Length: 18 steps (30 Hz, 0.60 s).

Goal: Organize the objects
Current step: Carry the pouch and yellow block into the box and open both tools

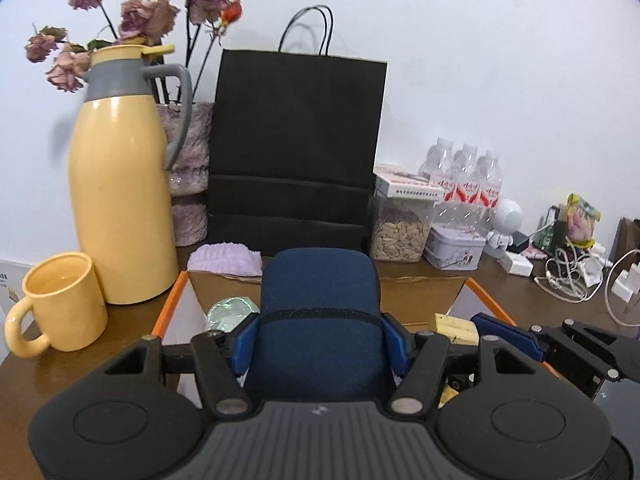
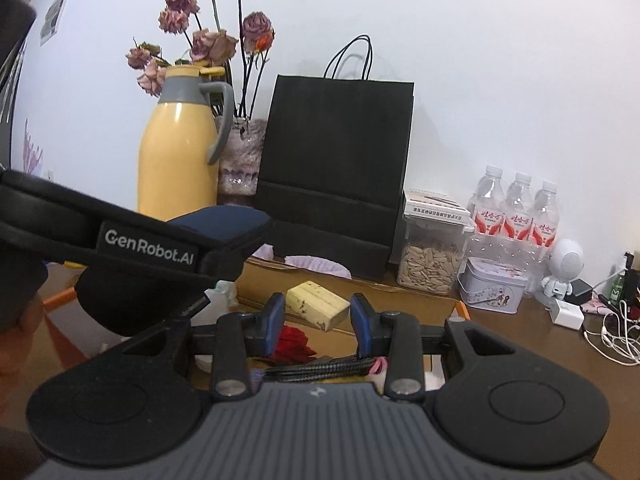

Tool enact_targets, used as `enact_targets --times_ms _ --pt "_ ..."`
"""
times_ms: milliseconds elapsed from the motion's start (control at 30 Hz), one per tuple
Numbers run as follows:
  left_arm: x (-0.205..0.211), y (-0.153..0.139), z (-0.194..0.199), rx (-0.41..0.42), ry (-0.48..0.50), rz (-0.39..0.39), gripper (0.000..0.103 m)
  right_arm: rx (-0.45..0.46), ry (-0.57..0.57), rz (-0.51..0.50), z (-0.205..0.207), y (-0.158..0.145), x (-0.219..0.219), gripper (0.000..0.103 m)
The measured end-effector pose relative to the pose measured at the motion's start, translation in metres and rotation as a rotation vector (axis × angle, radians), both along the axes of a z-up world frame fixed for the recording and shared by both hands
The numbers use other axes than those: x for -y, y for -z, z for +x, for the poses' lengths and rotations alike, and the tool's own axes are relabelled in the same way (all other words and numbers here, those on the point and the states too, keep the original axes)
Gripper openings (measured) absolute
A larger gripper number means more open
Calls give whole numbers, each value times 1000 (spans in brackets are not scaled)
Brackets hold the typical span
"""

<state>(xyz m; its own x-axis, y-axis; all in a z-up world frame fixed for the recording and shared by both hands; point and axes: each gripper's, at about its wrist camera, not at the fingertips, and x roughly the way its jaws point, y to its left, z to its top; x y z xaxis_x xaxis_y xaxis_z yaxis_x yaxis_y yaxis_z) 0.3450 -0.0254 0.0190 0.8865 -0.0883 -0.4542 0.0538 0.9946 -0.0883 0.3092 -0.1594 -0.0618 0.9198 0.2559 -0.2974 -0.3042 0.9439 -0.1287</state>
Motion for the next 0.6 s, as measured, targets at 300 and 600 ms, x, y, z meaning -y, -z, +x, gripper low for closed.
enact_targets --times_ms 300,600 --pt "-11 4 9 48 -14 10 99 -14 14 -7 16 6 5 96" --pt "-21 3 -2 100 -33 -8 103 -16 18 35 11 5 11 103"
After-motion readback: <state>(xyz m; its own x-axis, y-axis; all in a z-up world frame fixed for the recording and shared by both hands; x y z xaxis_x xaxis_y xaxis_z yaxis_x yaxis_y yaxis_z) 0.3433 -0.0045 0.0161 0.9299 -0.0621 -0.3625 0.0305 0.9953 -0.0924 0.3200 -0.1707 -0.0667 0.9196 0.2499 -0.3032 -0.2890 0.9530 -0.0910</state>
